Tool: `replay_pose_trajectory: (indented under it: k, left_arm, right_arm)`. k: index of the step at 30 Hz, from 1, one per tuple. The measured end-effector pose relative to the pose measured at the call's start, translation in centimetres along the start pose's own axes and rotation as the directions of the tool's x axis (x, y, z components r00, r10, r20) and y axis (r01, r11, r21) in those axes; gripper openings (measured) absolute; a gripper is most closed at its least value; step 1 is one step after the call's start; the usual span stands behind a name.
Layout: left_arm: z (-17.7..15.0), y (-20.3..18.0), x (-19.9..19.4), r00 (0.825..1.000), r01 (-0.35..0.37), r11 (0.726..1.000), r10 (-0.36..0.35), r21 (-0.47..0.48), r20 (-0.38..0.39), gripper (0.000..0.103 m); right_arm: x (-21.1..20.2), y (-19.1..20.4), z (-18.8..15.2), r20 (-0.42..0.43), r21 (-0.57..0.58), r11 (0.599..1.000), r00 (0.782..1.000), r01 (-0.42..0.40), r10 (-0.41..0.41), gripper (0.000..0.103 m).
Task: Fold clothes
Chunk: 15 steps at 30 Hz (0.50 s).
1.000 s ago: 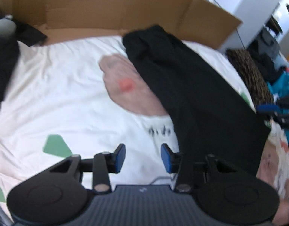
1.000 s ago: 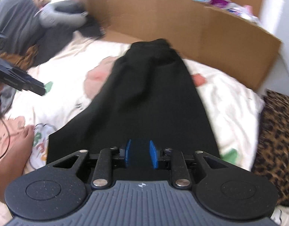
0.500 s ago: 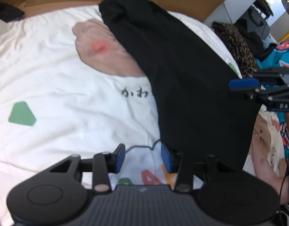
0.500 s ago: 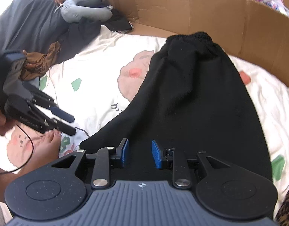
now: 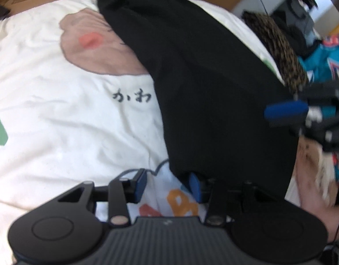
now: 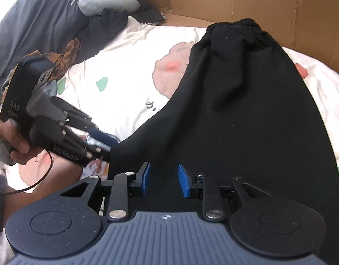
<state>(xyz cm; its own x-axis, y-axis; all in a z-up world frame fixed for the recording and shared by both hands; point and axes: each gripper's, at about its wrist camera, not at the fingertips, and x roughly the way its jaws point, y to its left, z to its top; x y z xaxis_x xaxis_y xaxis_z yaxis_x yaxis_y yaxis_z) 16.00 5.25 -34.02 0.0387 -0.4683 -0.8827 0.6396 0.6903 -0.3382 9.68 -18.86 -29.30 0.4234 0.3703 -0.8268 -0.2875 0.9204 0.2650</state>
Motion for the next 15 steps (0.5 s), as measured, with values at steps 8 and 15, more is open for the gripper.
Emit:
replay_pose_trajectory:
  k: [8, 15]
  left_arm:
    - [0.5, 0.4, 0.5, 0.997, 0.070, 0.993, -0.066, -0.098, 0.037, 0.044]
    - [1.4, -0.8, 0.8, 0.995, 0.094, 0.992, -0.090, -0.083, 0.050, 0.049]
  right_arm:
    - [0.7, 1.3, -0.2, -0.029, -0.026, 0.998, 0.998, -0.051, 0.050, 0.037]
    - [2.6, 3.4, -0.6, -0.077, -0.075, 0.994, 0.994, -0.081, 0.075, 0.044]
